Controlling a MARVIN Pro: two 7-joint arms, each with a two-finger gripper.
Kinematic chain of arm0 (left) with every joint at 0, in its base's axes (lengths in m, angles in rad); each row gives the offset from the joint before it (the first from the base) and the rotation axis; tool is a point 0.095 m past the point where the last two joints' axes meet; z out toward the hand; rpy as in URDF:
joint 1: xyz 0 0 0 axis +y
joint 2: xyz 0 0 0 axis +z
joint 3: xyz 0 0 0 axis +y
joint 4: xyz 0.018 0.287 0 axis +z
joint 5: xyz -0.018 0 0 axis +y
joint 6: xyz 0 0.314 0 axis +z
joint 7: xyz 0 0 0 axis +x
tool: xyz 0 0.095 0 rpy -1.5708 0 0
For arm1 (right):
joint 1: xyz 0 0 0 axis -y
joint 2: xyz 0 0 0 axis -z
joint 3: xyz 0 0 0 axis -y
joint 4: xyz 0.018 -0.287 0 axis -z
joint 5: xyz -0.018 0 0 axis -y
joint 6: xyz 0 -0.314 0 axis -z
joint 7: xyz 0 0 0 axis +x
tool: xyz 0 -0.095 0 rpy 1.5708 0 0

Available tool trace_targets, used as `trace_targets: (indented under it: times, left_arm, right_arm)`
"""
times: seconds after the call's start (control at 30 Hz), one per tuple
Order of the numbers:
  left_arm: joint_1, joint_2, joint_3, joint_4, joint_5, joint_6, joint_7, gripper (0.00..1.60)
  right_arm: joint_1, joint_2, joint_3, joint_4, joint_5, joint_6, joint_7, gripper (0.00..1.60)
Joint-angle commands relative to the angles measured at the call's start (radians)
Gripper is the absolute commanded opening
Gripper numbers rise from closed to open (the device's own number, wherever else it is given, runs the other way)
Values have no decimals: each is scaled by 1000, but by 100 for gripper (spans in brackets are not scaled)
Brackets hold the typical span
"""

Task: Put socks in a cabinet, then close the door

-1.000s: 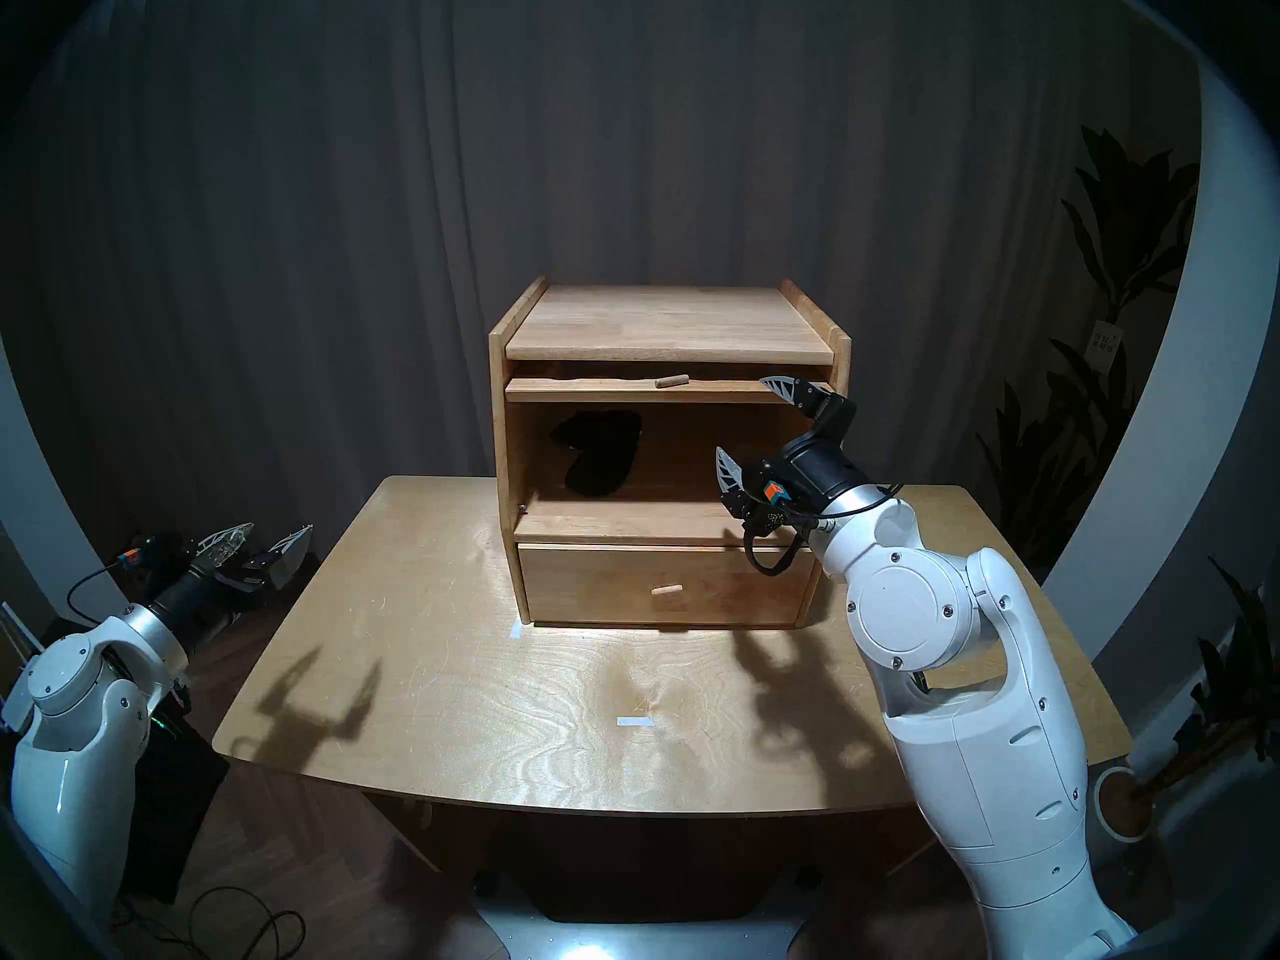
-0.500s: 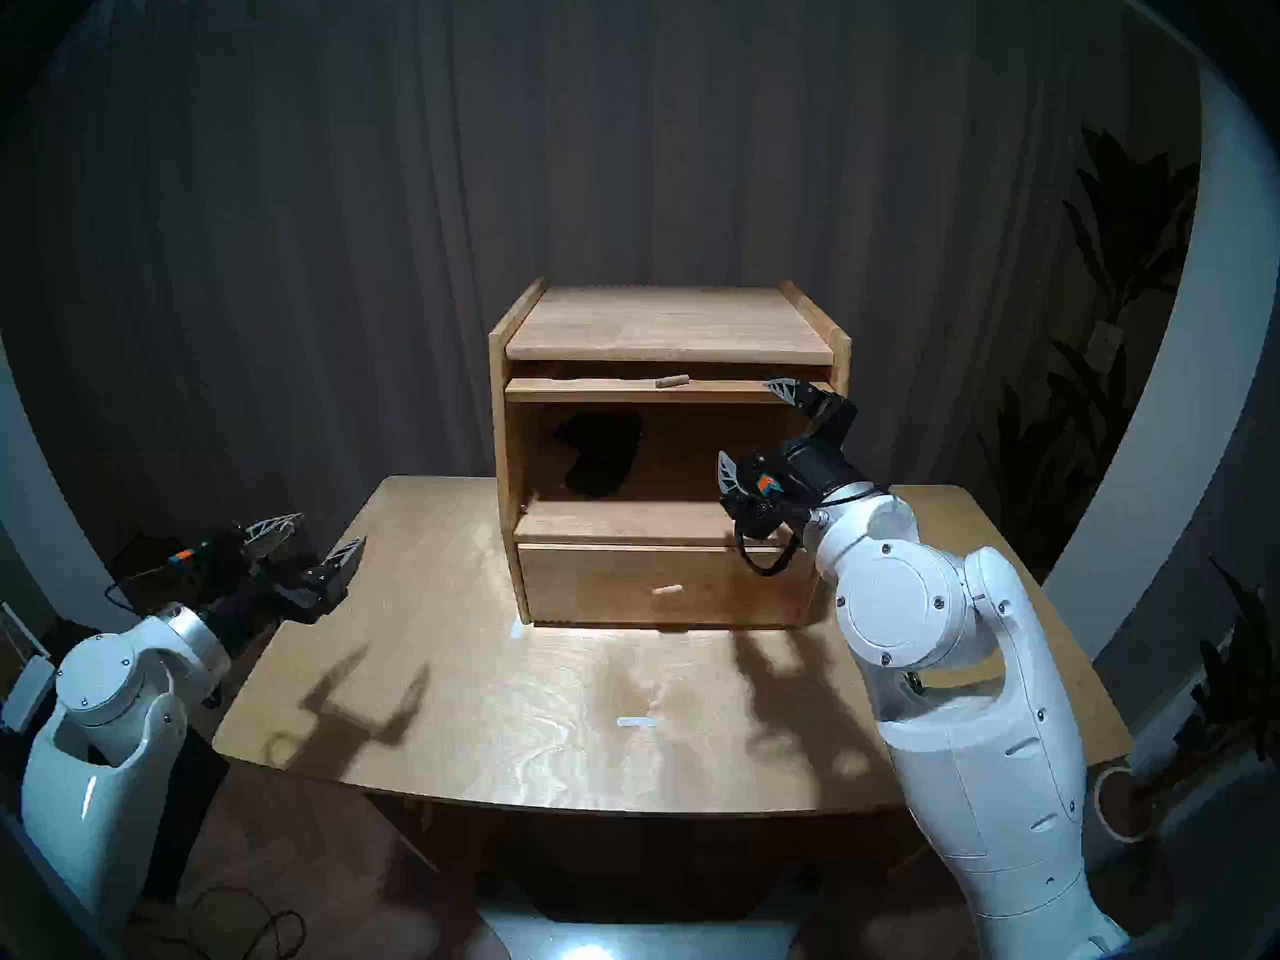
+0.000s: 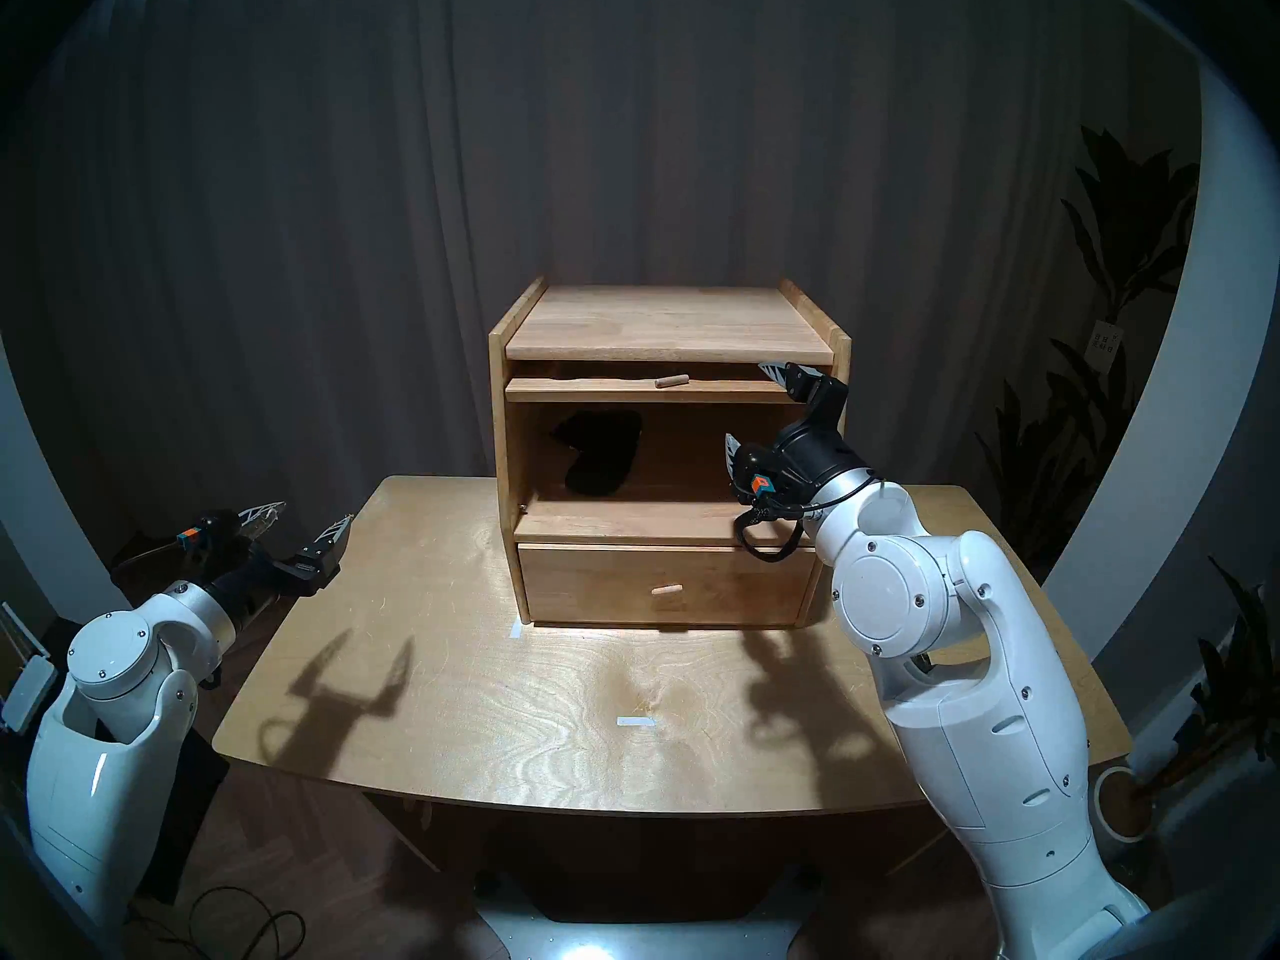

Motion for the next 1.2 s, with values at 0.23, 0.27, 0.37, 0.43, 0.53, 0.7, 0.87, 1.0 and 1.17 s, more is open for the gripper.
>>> trace_targets:
  times: [0.23,0.27,0.37,0.43,0.53,0.7,0.87,1.0,1.17]
  left_arm:
    - [-32,7,-2,-15,-2,-10,7,160]
    - [-32,7,-2,-15,-2,-9,7,160]
    - [-32,7,-1,-15,-1,-9,8,160]
    - [-32,7,-1,-15,-1,-9,8,160]
    - [-32,7,-1,-15,-2,-9,9,160]
    - [-32,8,-1,-15,-3,-10,8,160]
    - [-33,7,-1,-14,-3,-11,7,160]
    - [-33,7,-1,-14,-3,-10,6,160]
    - [-33,7,-1,-14,-3,-10,6,160]
  right_arm:
    - [98,-50,-36,127,-30,-26,-108,160]
    - [101,-51,-32,131,-31,-24,-116,160]
    - [109,-56,-17,136,-29,-19,-128,160]
    - [108,-61,-4,130,-24,-10,-131,160]
    - [106,-65,6,126,-22,-3,-132,160]
    - [102,-51,4,120,-54,22,-107,160]
    - [98,-51,1,139,-67,37,-104,160]
    - [88,-50,-5,146,-77,43,-109,160]
    - [60,-52,-8,141,-87,62,-110,160]
